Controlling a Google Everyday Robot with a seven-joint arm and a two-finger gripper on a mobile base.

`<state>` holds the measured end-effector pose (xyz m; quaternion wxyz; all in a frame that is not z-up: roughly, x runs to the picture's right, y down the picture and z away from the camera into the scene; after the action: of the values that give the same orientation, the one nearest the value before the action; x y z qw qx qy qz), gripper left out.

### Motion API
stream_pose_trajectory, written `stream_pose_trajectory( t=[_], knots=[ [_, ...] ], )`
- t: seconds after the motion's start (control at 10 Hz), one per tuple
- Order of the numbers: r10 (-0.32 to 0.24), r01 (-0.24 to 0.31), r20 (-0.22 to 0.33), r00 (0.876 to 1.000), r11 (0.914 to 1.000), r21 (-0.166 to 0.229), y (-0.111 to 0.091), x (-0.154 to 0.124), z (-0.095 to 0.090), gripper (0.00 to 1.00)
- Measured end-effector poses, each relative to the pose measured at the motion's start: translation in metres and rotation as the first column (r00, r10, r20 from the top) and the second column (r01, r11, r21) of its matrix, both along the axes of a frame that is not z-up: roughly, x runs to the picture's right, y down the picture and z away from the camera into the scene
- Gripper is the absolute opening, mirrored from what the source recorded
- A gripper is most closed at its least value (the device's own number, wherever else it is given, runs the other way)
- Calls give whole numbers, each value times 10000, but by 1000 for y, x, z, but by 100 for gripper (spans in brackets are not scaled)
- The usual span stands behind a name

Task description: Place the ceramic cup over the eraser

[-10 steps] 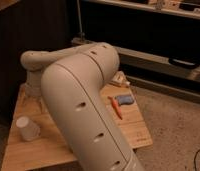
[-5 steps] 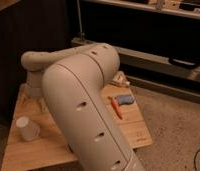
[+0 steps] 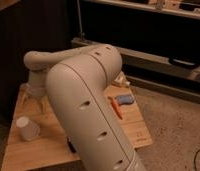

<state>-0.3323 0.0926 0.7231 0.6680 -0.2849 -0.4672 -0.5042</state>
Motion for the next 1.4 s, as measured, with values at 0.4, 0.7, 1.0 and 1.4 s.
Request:
stream_pose_trajectory(
  t=[0.4, 0.7, 1.0, 1.4],
  knots=[
    [131, -36, 919, 9957, 9946, -1036, -1, 1, -9, 65],
    [-228, 305, 1053, 9942, 9970, -713, 3, 0, -14, 65],
    [-560, 549, 620, 9965, 9983, 198, 10, 2, -13, 65],
    [-524, 518, 43, 9986, 9947, 893, 21, -2, 8, 65]
  ],
)
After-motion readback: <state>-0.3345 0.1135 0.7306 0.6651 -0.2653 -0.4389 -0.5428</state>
